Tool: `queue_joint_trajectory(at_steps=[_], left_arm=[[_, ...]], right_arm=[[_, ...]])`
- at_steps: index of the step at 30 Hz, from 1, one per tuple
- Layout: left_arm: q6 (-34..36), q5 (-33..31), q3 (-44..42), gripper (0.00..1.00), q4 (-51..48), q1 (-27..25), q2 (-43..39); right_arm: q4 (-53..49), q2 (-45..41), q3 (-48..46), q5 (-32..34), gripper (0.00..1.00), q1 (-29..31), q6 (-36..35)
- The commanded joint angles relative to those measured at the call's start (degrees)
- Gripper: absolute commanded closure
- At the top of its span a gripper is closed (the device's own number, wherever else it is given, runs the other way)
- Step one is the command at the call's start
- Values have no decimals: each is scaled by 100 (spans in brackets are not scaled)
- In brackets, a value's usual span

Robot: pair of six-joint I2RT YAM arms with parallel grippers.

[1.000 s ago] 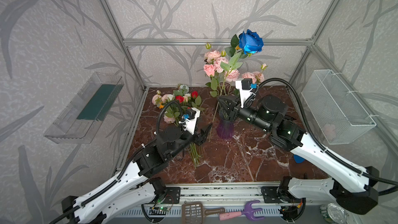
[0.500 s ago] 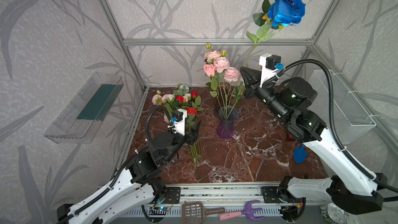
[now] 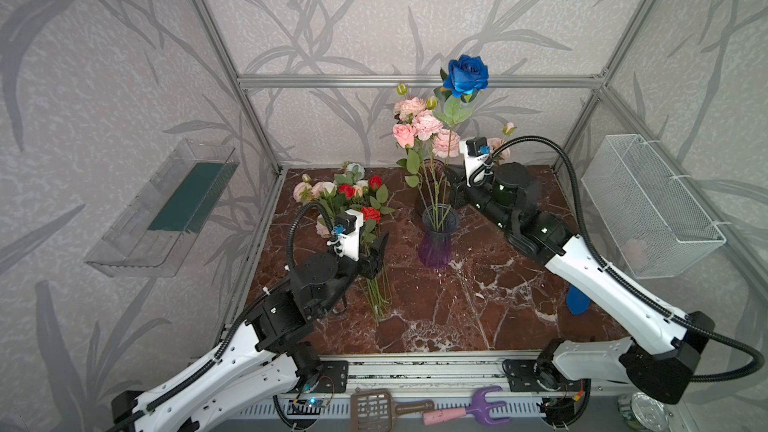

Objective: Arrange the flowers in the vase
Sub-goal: 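Lower the blue rose into the vase with the right gripper while the left withdraws, then open and withdraw the right gripper while the left gripper reaches the rose bunch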

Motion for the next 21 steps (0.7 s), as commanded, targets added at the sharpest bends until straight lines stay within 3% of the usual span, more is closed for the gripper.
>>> queue_joint_trajectory(at_steps=[1,8,15,21], left_arm=[[-66,-152,69,38,-46,-11,-5],[-124,-154,-10,38,-15,-2,48],[-139,-128,-10,38,-17,2,118],[-170,-127,-25,38,-6,2,153]], right_arm=[[255,-115,-345,48,98,-12,239],[364,-214,-981,277,92,-13,466],[558,-402,-1315,434,80,-15,578],[525,-553,-1344,423,79,-13,563]])
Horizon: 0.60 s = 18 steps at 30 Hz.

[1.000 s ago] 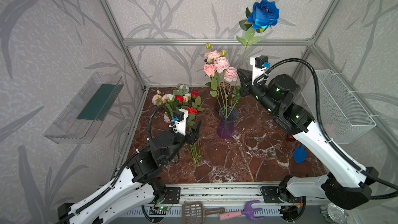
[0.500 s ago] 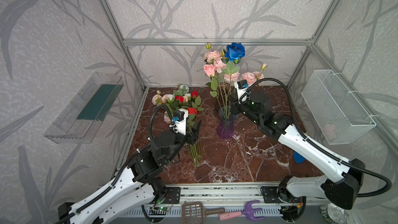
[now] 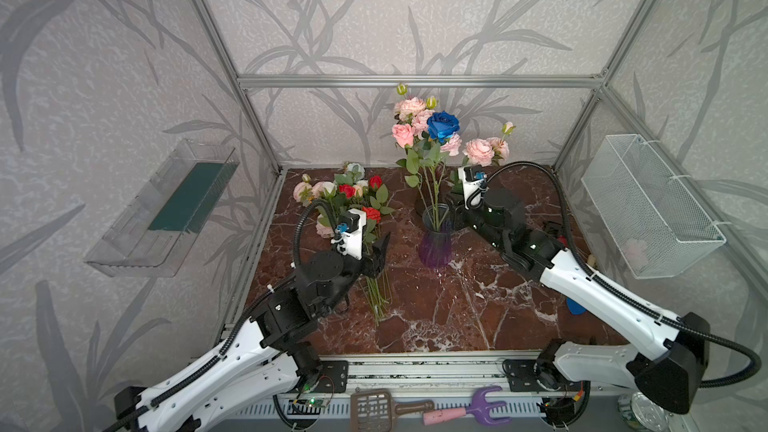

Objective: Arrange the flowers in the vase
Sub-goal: 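Open and withdraw the right gripper while the left gripper reaches the rose bunch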

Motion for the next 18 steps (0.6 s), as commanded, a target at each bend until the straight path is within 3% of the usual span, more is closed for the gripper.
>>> queue_joint_trajectory(at_steps=[1,8,14,18], left_arm=[[-62,-76,-30,38,1,2,3],[-105,-79,-27,38,-13,-2,43],[-276,-630,-130,38,-148,19,249],[-741,-709,-181,38,-398,351,599]], right_arm=[[226,-198,-23,78,78,-10,73],[160,-488,-108,-17,78,-8,191],[50,-1106,-248,-49,76,23,342],[-174,-1659,-526,-7,75,31,479]])
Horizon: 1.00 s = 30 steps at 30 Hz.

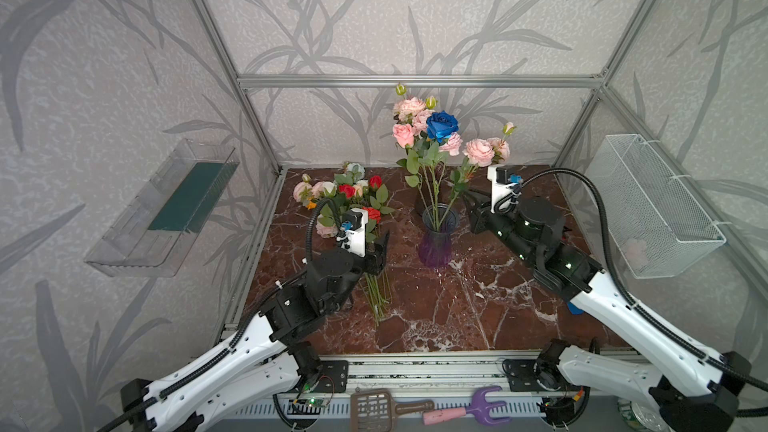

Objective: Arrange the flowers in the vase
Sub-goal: 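Open and withdraw the right gripper while the left gripper reaches the rose bunch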

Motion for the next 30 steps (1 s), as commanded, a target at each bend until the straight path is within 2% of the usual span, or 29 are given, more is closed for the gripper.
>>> queue_joint_trajectory(at_steps=[1,4,6,11,14,16,19,26,30], left_arm=[[-634,-81,-90,38,-436,404,314],[-1542,784,-68,38,-815,1294,655],[-2054,986,-87,38,-1051,1798,848],[-2686,1403,-229,41,-1269,2721,1322],[-2954,1953,-382,48,-1182,3196,1785],[-3018,2174,-448,52,-1148,3347,2113],[-3056,2420,-557,52,-986,3380,2444],[-3057,2377,-948,54,-627,3393,2709],[-3000,2540,-1036,62,-446,3406,2983]], right_arm=[[-217,-452,-255,35,75,27,197],[-494,-885,-542,159,74,27,259],[-684,-1127,-706,251,73,27,301],[-1035,-1552,-1035,334,72,27,436],[-1171,-1690,-1150,304,72,27,533],[-1227,-1760,-1194,273,72,28,588],[-1304,-1854,-1242,261,72,27,613],[-1368,-1957,-1294,292,71,24,604],[-1340,-1909,-1296,257,71,25,630]])
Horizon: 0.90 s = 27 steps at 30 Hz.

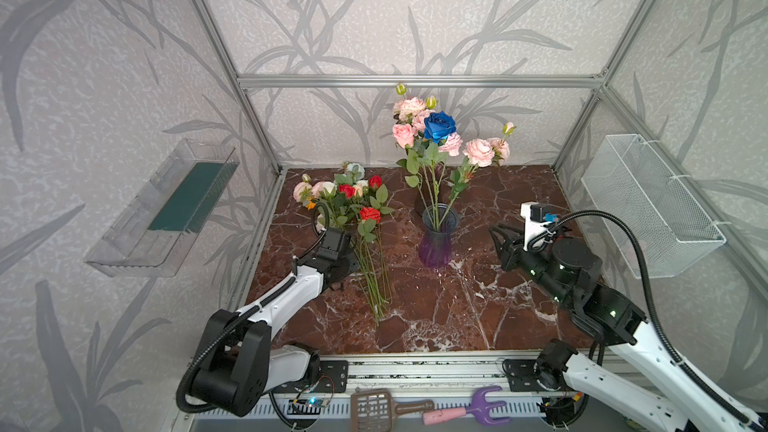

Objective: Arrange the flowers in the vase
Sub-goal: 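Open and withdraw the right gripper while the left gripper reaches the rose bunch, then close the left gripper on a white rose stem and lift it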

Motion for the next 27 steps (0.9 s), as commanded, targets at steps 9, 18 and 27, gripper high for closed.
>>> queue_joint_trajectory(at_steps=[9,18,27], left_arm=[[-13,182,5,77,110,60,597],[212,-23,144,91,-155,82,602],[717,-223,456,100,-715,79,-451]], right_arm=[[28,-20,-120,28,71,18,219],[20,8,-59,13,71,26,190],[98,39,-23,-41,71,25,198]])
